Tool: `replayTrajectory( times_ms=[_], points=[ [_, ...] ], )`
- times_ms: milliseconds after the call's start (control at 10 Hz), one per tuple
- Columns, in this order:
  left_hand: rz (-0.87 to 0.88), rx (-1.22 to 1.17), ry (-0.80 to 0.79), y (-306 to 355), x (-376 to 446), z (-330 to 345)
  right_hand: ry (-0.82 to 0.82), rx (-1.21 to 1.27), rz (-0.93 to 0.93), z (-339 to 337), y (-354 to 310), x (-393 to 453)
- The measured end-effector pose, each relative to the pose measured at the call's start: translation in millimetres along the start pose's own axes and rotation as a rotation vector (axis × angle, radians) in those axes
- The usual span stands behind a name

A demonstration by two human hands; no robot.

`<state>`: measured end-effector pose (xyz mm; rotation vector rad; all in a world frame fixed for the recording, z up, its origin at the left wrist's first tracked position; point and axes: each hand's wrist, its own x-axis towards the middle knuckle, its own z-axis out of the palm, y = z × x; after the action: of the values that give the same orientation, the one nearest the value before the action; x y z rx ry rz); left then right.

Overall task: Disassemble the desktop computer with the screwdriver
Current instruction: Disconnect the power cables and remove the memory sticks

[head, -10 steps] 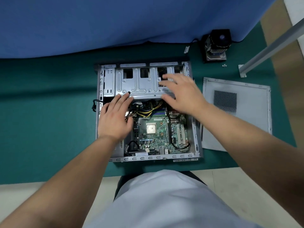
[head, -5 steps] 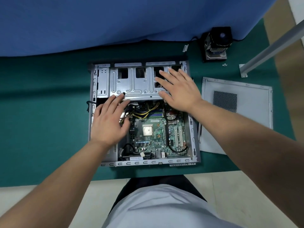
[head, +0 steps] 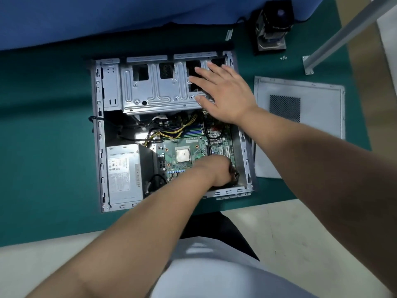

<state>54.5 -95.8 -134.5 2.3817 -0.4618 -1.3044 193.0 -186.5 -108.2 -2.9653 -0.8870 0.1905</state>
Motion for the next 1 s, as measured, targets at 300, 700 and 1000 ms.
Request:
replayTrajectory(
  times_ms=[300, 700, 1000],
  points=[
    [-0.13, -0.317, 0.044, 11, 19, 20, 0.029, 0.023, 0.006, 1, 0, 0],
    [-0.198, -0.325, 0.115, 16, 22, 16, 0.023, 0.019, 0.015, 0, 0, 0],
    [-0.239, -0.416, 0.145, 15, 31, 21, 0.029, 0.036, 0.021, 0, 1, 0]
  ],
)
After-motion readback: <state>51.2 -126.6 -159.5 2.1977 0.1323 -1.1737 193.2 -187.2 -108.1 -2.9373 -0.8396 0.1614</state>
